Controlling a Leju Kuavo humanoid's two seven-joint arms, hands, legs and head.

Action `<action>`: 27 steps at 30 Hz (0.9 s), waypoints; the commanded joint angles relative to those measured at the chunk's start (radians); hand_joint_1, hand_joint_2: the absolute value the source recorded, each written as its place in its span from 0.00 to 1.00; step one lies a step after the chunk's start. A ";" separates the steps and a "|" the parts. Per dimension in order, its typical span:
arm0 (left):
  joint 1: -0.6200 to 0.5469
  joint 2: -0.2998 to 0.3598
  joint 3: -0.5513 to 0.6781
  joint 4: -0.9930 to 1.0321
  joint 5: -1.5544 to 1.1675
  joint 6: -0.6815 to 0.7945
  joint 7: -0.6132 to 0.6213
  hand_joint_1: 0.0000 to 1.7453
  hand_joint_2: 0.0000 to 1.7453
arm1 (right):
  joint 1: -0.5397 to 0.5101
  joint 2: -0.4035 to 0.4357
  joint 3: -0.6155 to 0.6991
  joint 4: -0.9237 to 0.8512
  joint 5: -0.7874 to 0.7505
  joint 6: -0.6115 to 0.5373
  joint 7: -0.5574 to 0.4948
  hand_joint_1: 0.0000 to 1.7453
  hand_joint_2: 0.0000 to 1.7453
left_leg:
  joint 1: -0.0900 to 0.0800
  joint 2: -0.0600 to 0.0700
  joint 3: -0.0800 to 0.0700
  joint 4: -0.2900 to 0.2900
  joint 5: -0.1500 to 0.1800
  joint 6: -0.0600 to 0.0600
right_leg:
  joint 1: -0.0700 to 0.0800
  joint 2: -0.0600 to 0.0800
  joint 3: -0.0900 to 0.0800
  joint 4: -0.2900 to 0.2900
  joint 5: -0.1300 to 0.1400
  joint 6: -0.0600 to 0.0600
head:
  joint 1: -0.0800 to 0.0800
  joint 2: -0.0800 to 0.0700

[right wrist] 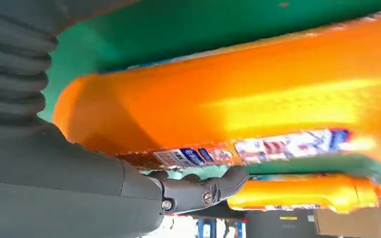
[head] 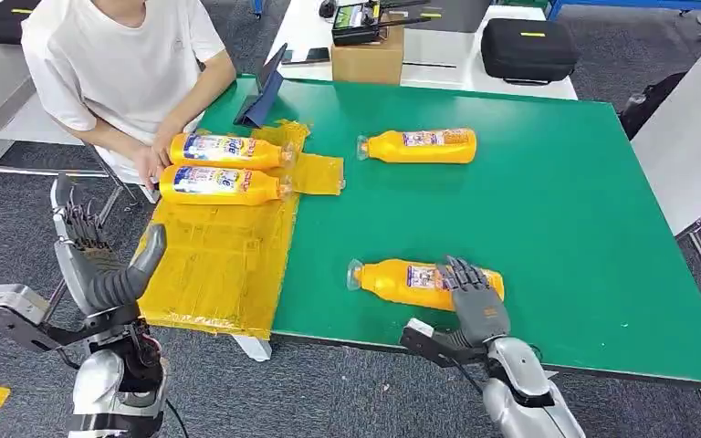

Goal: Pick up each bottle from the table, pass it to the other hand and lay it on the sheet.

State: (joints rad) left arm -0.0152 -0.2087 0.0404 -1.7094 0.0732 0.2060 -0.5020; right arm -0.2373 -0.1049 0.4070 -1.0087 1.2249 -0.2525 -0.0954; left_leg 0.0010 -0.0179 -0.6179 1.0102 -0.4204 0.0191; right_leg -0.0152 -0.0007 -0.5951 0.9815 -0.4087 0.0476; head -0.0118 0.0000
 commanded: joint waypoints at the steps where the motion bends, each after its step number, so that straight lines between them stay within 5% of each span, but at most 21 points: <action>1: -0.011 0.016 0.004 0.030 0.004 -0.002 0.006 0.00 1.00 | -0.048 -0.022 0.051 0.102 0.012 0.002 0.008 0.00 1.00 | 0.001 0.002 0.005 -0.001 -0.002 -0.002 | 0.001 0.001 0.004 -0.001 -0.001 -0.002 | 0.000 0.000; 17: -0.016 0.019 0.001 0.037 0.032 -0.025 0.030 0.00 1.00 | -0.144 -0.008 0.102 0.144 0.079 -0.013 0.012 0.00 1.00 | 0.000 0.003 0.003 -0.001 -0.001 -0.001 | 0.001 0.001 0.002 -0.001 0.000 -0.002 | 0.000 0.000; 27: 0.003 0.017 0.016 0.014 0.032 -0.027 0.044 0.00 1.00 | -0.251 -0.010 0.111 0.316 0.095 0.119 0.129 0.00 1.00 | 0.000 0.004 0.004 -0.001 -0.001 -0.001 | 0.001 0.002 0.002 0.000 0.000 -0.001 | 0.000 0.000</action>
State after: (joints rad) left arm -0.0104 -0.2087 0.0408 -1.7094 0.1041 0.1835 -0.4730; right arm -0.3645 -0.1133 0.4738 -0.9164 1.3115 -0.2309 -0.0249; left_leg 0.0013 -0.0168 -0.6181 1.0102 -0.4203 0.0189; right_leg -0.0149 -0.0004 -0.5956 0.9818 -0.4085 0.0476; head -0.0118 0.0000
